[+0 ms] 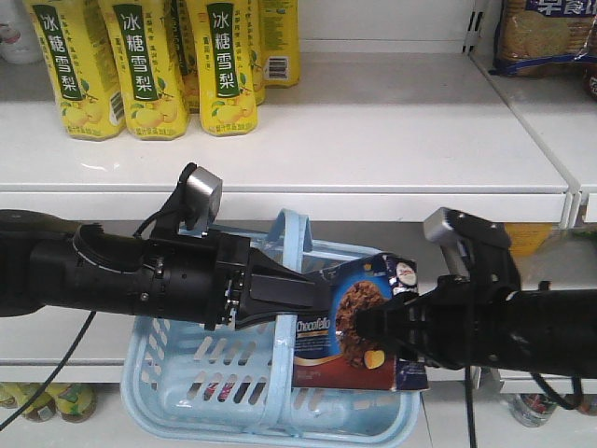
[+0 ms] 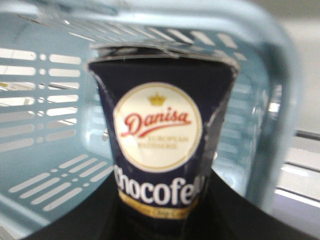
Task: Left arm holds basket, right arm returns cookies
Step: 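Close the right gripper on the Danisa Chocofello box and lift it, then raise the cookie box with the right gripper up to the upper shelf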
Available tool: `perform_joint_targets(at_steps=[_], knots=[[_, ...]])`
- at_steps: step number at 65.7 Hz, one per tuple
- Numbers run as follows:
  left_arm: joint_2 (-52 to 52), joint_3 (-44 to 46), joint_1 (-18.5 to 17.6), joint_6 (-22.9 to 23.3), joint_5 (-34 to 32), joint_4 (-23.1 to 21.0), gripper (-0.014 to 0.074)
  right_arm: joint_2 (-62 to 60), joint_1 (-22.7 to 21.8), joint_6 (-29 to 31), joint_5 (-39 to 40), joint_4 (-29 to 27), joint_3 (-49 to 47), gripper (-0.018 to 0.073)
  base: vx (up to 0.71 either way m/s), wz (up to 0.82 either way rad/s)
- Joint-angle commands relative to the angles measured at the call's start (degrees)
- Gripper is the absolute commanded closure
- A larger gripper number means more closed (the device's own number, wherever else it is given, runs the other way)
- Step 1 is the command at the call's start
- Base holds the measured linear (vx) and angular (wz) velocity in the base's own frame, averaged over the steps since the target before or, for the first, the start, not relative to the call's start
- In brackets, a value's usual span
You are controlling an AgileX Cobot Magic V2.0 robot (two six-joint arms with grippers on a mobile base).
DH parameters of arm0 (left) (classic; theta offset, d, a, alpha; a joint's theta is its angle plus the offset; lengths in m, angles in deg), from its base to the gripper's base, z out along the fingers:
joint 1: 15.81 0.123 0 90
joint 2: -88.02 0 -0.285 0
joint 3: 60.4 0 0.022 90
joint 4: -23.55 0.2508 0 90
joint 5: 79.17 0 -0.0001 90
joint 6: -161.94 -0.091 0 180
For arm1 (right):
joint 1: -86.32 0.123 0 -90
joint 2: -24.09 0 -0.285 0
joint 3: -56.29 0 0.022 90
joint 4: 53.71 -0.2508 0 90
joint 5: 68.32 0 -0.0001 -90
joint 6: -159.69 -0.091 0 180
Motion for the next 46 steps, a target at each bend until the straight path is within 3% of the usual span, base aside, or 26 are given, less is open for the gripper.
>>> perform_joint_targets(at_steps=[1, 11, 23, 33, 46], knots=[[2.46, 1.98, 0.13, -0.86, 1.93, -7.92, 0.0603, -5.31, -4.59, -0.96, -1.46, 1.14, -1.56, 0.0395, 0.0, 0.0], [2.46, 1.98, 0.13, -0.86, 1.93, -7.92, 0.0603, -12.35, -12.3, -1.4, -9.72, 5.72, -1.89, 0.0395, 0.0, 0.0], [2.46, 1.98, 0.13, -0.86, 1.93, -7.92, 0.0603, -22.64, -17.63, -1.4, -18.08, 10.12, -2.38, 0.0395, 0.0, 0.0], [2.46, 1.98, 0.13, -0.86, 1.93, -7.92, 0.0603, -28.91, -19.05, -3.24, -22.81, 13.6, -8.18, 0.0393, 0.0, 0.0], [2.46, 1.98, 0.13, -0.86, 1.93, -7.92, 0.0603, -29.52, -19.05, -6.1, -20.61, 14.45, -19.29, 0.0391, 0.0, 0.0]])
